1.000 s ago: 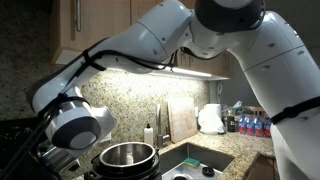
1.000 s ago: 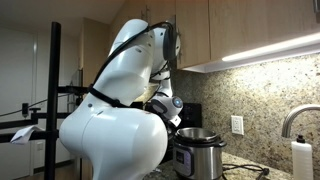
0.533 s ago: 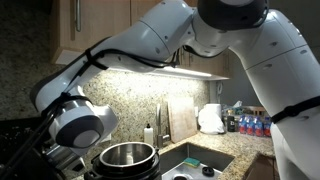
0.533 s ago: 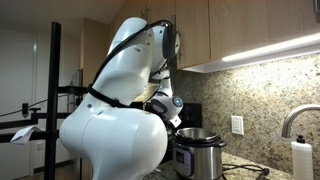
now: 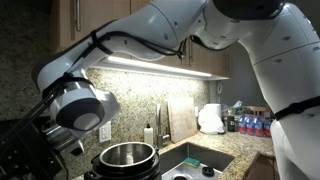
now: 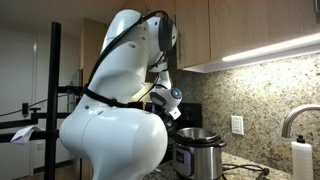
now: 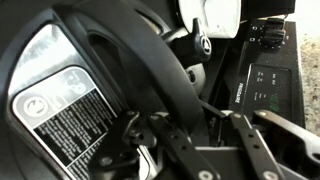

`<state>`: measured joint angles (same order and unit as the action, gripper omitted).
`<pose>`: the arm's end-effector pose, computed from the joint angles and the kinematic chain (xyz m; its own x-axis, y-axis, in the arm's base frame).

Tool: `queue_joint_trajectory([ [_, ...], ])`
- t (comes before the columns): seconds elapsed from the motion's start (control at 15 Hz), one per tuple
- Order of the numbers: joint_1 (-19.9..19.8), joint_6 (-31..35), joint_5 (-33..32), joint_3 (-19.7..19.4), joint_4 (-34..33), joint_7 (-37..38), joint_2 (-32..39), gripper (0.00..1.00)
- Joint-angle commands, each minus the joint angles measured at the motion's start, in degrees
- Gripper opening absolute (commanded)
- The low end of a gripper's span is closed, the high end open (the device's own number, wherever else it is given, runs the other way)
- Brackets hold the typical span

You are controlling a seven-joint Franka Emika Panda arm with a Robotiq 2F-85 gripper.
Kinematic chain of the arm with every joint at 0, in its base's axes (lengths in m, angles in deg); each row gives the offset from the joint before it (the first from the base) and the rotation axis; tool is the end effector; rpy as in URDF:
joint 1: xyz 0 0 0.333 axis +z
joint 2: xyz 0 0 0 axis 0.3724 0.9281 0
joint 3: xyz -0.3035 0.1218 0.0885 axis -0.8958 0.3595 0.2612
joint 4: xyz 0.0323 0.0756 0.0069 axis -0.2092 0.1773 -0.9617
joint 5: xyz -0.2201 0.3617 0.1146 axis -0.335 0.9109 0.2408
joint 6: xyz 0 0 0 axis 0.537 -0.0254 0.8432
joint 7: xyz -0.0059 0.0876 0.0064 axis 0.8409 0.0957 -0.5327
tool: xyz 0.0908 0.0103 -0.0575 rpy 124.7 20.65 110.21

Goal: Cover the cooker with the lid

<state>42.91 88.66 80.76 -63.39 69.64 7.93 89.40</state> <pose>0.5050 0.3952 0.3369 0.8802 -0.4468 -0.1603 -0.3546 -0.3943 -0.8478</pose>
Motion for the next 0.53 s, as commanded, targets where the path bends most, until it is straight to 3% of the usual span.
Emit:
queue_joint_trajectory([
  [0.0, -0.51, 1.90, 5.74, 0.42, 3.02, 1.19, -7.13, 0.01],
  [0.4, 0.19, 6.51, 14.66, 0.43, 6.56, -0.43, -14.38, 0.01],
  [0.47, 0.20, 6.11, 10.87, 0.19, 4.03, 0.01, -8.85, 0.03],
])
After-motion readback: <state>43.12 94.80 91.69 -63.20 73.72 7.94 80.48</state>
